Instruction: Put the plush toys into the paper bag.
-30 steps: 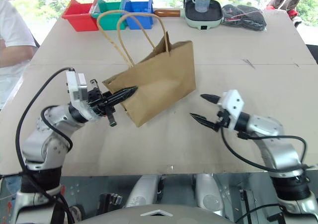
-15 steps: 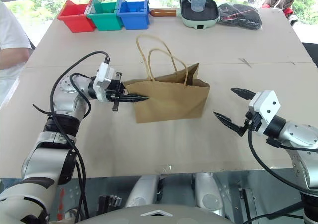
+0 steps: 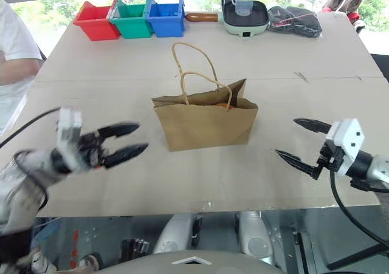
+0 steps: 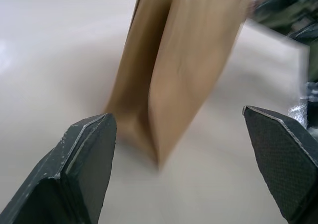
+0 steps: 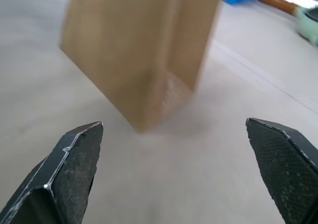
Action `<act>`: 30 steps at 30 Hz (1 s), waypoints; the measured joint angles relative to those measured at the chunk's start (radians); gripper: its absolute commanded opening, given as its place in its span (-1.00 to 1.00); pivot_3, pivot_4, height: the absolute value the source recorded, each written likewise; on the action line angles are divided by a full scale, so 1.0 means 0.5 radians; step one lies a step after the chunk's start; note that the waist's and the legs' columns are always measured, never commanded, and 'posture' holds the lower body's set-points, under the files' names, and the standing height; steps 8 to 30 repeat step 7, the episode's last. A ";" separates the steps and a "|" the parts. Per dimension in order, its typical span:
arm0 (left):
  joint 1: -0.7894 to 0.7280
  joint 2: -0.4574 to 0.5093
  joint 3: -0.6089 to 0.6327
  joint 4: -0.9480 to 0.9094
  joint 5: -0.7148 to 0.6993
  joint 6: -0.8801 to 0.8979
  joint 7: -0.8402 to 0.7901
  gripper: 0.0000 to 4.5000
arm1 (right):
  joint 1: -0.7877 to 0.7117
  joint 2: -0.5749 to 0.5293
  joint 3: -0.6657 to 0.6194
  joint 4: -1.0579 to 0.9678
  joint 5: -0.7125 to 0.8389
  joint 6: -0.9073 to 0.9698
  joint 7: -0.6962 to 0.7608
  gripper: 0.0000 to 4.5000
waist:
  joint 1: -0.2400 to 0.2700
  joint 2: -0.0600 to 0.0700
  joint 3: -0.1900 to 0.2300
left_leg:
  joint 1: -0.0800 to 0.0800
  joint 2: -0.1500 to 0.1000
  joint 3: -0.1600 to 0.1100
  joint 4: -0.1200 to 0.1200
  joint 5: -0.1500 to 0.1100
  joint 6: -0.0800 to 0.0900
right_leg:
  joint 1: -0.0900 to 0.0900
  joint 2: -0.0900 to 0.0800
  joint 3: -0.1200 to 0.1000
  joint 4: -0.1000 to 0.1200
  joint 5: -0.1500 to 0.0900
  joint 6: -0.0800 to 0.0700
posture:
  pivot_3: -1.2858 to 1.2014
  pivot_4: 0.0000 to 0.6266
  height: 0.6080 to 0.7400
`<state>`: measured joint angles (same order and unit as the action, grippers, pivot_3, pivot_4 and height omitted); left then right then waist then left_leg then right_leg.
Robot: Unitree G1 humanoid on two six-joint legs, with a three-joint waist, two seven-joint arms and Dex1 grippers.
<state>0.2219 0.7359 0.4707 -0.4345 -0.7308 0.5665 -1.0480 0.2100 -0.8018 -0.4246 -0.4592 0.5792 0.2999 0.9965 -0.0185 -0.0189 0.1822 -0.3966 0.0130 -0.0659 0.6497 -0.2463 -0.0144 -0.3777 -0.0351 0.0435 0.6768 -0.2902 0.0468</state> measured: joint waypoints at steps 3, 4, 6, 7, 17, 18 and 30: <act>0.376 -0.054 0.198 -0.091 0.000 -0.011 0.004 0.96 | 0.199 -0.023 -0.174 0.046 0.006 -0.012 0.089 1.00 | 0.022 0.001 -0.002 | 0.001 -0.001 0.006 -0.002 0.000 0.000 | 0.003 0.002 -0.002 -0.006 -0.001 -0.001 | 0.03 -0.52 1.00; 0.395 -0.059 0.224 -0.088 0.000 -0.012 0.008 0.96 | 0.214 -0.023 -0.185 0.059 -0.002 -0.014 0.097 1.00 | 0.032 0.001 -0.002 | -0.001 -0.002 0.006 0.000 0.000 0.000 | 0.003 0.005 -0.004 -0.005 -0.001 -0.001 | 0.03 -0.52 1.00; 0.411 -0.085 0.255 -0.097 -0.008 -0.036 0.034 0.96 | 0.241 -0.023 -0.193 0.062 -0.019 -0.042 0.118 1.00 | 0.043 0.002 -0.003 | 0.000 -0.001 0.010 0.003 0.001 0.000 | 0.004 0.003 -0.003 -0.005 -0.006 -0.007 | 0.03 -0.52 1.00; 0.411 -0.099 0.255 -0.097 -0.012 -0.045 0.050 0.96 | 0.254 -0.023 -0.193 0.064 -0.027 -0.045 0.127 1.00 | 0.044 0.003 -0.003 | 0.001 -0.001 0.011 0.004 0.001 0.000 | 0.004 0.003 0.000 -0.005 -0.008 -0.002 | 0.03 -0.52 1.00; 0.411 -0.099 0.255 -0.097 -0.012 -0.045 0.050 0.96 | 0.254 -0.023 -0.193 0.064 -0.027 -0.045 0.127 1.00 | 0.044 0.003 -0.003 | 0.001 -0.001 0.011 0.004 0.001 0.000 | 0.004 0.003 0.000 -0.005 -0.008 -0.002 | 0.03 -0.52 1.00; 0.411 -0.099 0.255 -0.097 -0.012 -0.045 0.050 0.96 | 0.254 -0.023 -0.193 0.064 -0.027 -0.045 0.127 1.00 | 0.044 0.003 -0.003 | 0.001 -0.001 0.011 0.004 0.001 0.000 | 0.004 0.003 0.000 -0.005 -0.008 -0.002 | 0.03 -0.52 1.00; 0.411 -0.099 0.255 -0.097 -0.012 -0.045 0.050 0.96 | 0.254 -0.023 -0.193 0.064 -0.027 -0.045 0.127 1.00 | 0.044 0.003 -0.003 | 0.001 -0.001 0.011 0.004 0.001 0.000 | 0.004 0.003 0.000 -0.005 -0.008 -0.002 | 0.03 -0.52 1.00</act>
